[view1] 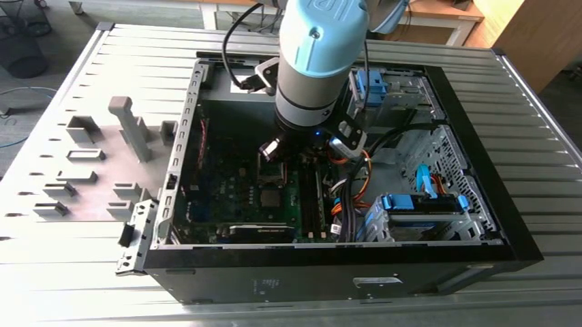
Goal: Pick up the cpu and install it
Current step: 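Close the cpu cover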
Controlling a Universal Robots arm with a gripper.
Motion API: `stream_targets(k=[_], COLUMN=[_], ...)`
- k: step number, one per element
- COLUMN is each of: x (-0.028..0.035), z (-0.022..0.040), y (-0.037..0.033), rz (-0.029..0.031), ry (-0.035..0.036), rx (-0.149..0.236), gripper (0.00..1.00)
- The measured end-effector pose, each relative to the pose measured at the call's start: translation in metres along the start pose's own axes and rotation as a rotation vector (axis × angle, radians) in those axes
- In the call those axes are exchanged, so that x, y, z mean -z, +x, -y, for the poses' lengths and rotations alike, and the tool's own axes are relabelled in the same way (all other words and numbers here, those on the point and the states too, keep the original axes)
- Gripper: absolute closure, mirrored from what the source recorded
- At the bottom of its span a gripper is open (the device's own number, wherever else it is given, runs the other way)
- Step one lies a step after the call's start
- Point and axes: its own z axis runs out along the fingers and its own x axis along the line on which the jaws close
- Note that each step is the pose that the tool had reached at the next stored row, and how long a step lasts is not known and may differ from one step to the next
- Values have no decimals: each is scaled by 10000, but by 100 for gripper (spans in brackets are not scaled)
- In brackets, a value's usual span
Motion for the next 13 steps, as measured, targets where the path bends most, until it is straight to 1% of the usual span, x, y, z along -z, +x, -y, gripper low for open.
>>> stream_targets(k=[2,5,9,13], x=[1,-1,9,42], z=[-8,-25,-30,-36], y=[12,37,41,40], rz=[40,90,114,139], ry=[-12,3,7,-23], rx=[8,21,28,26], gripper=[89,89,89,89])
